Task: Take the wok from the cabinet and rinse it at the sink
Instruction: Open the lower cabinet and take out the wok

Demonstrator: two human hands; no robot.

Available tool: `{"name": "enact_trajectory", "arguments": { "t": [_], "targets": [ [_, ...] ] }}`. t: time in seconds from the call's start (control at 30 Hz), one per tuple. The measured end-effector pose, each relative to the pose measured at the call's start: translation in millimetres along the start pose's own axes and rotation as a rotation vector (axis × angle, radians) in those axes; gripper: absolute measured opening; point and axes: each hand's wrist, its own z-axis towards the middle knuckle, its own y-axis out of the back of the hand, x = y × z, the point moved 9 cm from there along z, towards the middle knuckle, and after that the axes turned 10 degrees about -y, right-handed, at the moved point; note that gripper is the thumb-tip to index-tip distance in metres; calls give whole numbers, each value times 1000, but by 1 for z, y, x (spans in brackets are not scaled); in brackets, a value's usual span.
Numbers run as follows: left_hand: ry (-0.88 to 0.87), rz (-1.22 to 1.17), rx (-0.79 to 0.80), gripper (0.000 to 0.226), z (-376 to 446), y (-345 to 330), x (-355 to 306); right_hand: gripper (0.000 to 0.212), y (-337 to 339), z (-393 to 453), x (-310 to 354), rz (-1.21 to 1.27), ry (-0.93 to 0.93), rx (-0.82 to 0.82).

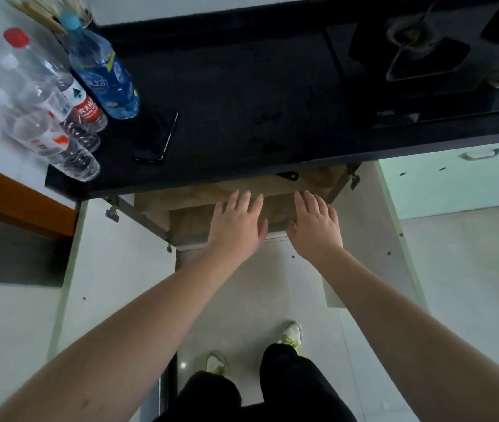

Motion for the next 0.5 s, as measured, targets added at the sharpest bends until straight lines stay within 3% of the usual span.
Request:
{"name": "enact_trajectory", "arguments": {
  "t": [0.23, 0.5],
  "targets": [
    [-8, -65, -2, 60, 35, -59, 7, 68, -34, 39, -3, 60, -39, -31],
    [2, -183, -64, 63, 94, -132, 24, 64, -84, 85, -5, 159, -139, -176]
  ]
}}
